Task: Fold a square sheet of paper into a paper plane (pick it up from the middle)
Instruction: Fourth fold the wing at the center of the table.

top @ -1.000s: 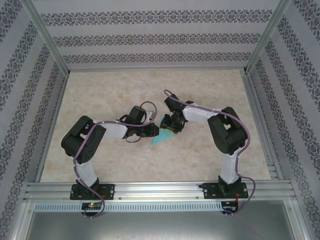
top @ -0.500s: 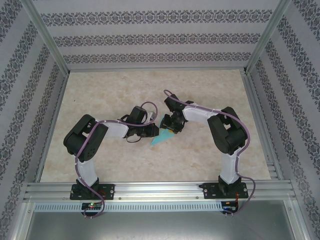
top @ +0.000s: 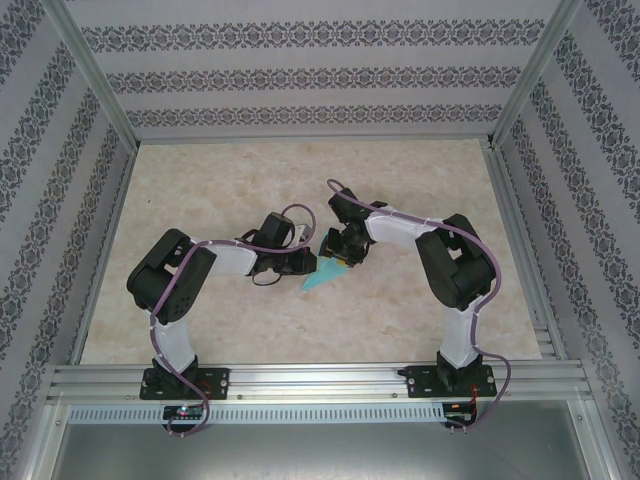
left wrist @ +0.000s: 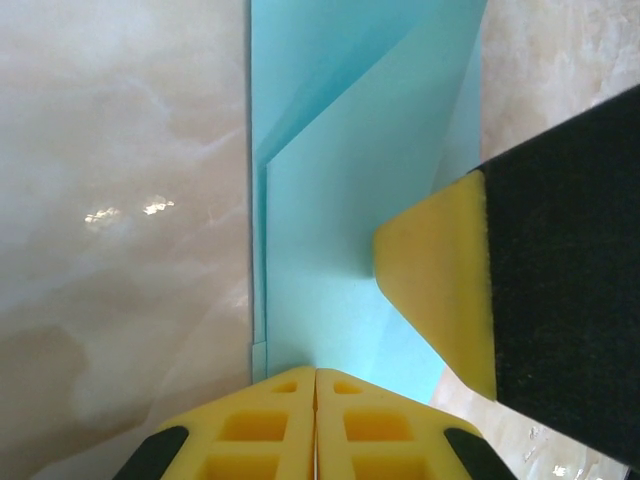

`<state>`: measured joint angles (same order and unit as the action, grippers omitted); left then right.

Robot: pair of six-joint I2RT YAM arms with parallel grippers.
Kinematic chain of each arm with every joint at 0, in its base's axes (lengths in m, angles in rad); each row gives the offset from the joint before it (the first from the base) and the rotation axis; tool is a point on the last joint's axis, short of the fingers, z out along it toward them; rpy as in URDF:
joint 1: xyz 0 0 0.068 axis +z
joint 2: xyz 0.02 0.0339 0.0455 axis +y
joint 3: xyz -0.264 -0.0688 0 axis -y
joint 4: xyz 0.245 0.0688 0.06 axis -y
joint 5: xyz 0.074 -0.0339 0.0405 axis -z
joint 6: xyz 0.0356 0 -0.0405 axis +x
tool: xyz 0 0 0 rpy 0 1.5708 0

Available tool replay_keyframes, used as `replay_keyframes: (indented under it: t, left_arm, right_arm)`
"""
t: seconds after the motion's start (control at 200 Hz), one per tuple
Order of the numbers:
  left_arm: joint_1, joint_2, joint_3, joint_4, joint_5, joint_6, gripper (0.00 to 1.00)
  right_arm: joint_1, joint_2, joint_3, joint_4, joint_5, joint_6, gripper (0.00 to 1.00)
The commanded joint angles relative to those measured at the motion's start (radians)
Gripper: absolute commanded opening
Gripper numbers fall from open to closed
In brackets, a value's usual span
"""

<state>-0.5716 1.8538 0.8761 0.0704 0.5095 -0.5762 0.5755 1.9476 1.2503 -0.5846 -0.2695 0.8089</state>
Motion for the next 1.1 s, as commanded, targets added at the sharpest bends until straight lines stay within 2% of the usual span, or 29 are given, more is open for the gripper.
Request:
replay_keyframes:
  t: [0.0,0.175,0.31,0.45,0.575,0.684,0.859,1.099]
  left_arm:
    - [-0.007,0.024,0.014,-0.096,-0.042,0.043,0.08]
    - [-0.007,0.04,0.023,-0.134,-0.055,0.05,0.08]
    - [-0.007,0.051,0.029,-0.147,-0.056,0.05,0.07]
    - [-0.007,0.061,0.034,-0.153,-0.049,0.057,0.07]
    - [-0.007,0.064,0.039,-0.161,-0.048,0.059,0.07]
    - [-0.007,0.066,0.041,-0.172,-0.05,0.061,0.06]
    - [-0.007,0.068,0.04,-0.179,-0.054,0.057,0.06]
    - [-0.007,0.068,0.041,-0.203,-0.069,0.05,0.04]
  right_arm:
    - [-0.015,-0.03,-0.033,0.029,0.048,-0.023,0.45]
    - [-0.041,-0.191,-0.08,0.097,0.047,-0.03,0.43]
    - [-0.043,-0.24,-0.142,0.168,0.036,-0.052,0.38]
    - [-0.03,-0.208,-0.175,0.259,-0.039,-0.062,0.13]
    - [-0.008,-0.162,-0.176,0.334,-0.097,-0.064,0.04]
    - [0.004,-0.12,-0.162,0.352,-0.113,-0.065,0.0]
    - [0.004,-0.064,-0.166,0.372,-0.142,-0.063,0.0]
    - [-0.03,-0.041,-0.19,0.334,-0.076,-0.108,0.0]
